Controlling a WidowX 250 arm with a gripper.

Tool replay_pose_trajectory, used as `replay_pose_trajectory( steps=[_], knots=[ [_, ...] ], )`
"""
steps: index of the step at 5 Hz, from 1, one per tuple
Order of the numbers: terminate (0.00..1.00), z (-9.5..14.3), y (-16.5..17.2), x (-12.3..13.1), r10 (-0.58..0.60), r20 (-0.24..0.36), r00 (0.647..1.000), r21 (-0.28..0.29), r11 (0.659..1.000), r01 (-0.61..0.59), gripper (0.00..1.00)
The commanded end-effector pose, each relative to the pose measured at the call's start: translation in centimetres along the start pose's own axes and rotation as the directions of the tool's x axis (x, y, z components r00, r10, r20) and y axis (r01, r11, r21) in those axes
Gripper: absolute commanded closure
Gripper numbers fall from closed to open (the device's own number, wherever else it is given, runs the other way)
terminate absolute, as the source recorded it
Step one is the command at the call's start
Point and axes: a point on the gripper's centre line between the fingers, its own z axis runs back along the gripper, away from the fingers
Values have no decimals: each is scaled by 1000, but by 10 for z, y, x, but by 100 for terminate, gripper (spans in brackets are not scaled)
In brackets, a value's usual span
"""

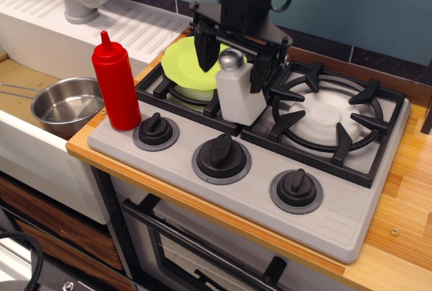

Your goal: Put saltcontainer on plate and ketchupbottle in pot or pan in sink

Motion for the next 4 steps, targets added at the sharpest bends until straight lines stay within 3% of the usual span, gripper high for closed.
replay_pose_trajectory(
  steps=[1, 2, 4],
  knots=[
    [0, 0, -6, 8, 16, 90, 996, -60, 998, -10, 0],
    [0, -2, -11, 10, 19, 79, 997, -57, 998, -14, 100],
    [0, 12, -17, 12, 27, 41, 999, -63, 998, -24, 100]
  ],
)
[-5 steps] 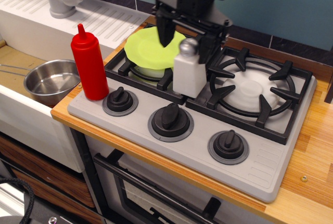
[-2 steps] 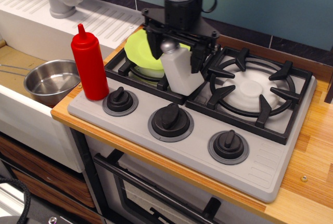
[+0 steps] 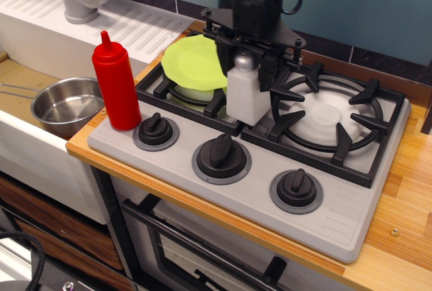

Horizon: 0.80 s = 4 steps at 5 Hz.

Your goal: Put saltcontainer on plate and ketchupbottle in pot or pan in sink

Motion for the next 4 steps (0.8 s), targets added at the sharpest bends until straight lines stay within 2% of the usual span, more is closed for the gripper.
replay_pose_trajectory(
  steps=[1, 2, 3, 4],
  knots=[
    [0, 25, -8, 8, 1, -1, 1000, 2, 1000, -1, 100],
    [0, 43, -8, 6, 0, -20, 1000, 15, 1000, 1, 100],
    [0, 58, -5, 7, -17, 6, 1000, 33, 999, 17, 100],
    [0, 62, 4, 12, -45, 58, 997, 59, 997, 42, 100]
  ],
)
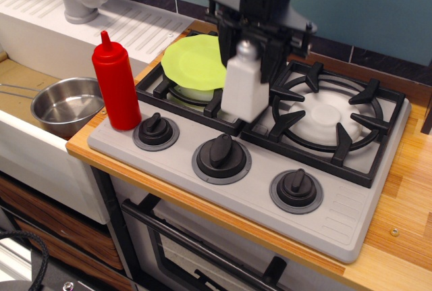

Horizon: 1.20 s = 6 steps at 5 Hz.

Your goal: Put saltcontainer on plate and ketchupbottle in pot or pan in sink

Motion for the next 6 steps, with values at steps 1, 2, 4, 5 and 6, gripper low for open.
replay_pose_trajectory(
  steps=[1, 2, 4, 5, 6],
  knots=[
    [0, 33, 27, 21, -74, 179, 981, 76, 995, 61, 100],
    [0, 39, 48, 28, -135, 219, 966, 107, 988, 114, 100],
    [0, 50, 89, 38, -213, 224, 951, 139, 973, 185, 100],
    [0, 45, 101, 44, -234, 231, 944, 137, 969, 206, 100],
    [0, 41, 104, 51, -230, 216, 949, 115, 971, 209, 100]
  ],
)
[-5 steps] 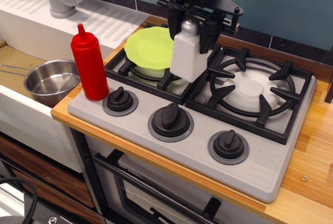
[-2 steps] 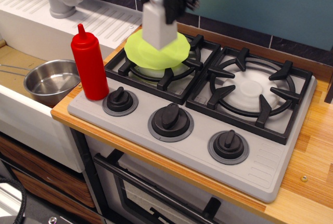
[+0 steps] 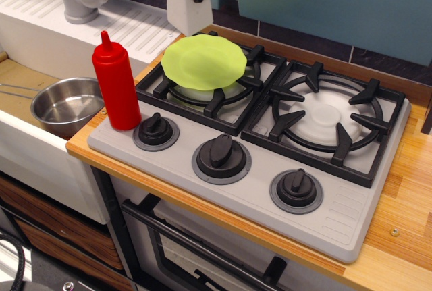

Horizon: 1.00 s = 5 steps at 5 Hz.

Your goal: Put saltcontainer on plate and ketchupbottle in pot or pan in sink

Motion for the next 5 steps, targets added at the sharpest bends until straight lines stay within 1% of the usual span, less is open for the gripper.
replay_pose_trajectory(
  steps=[1, 2, 3, 4, 5],
  knots=[
    [0, 4, 5, 21, 34, 7, 999, -18, 999, -34, 100],
    [0, -2, -2, 24, 50, 13, 999, -25, 998, -50, 100],
    [0, -4, -8, 26, 64, -2, 998, -54, 997, -64, 100],
    [0, -7, -14, 28, 72, -1, 997, -55, 996, -72, 100],
    [0, -7, -18, 28, 72, -8, 997, -64, 995, -72, 0]
  ],
)
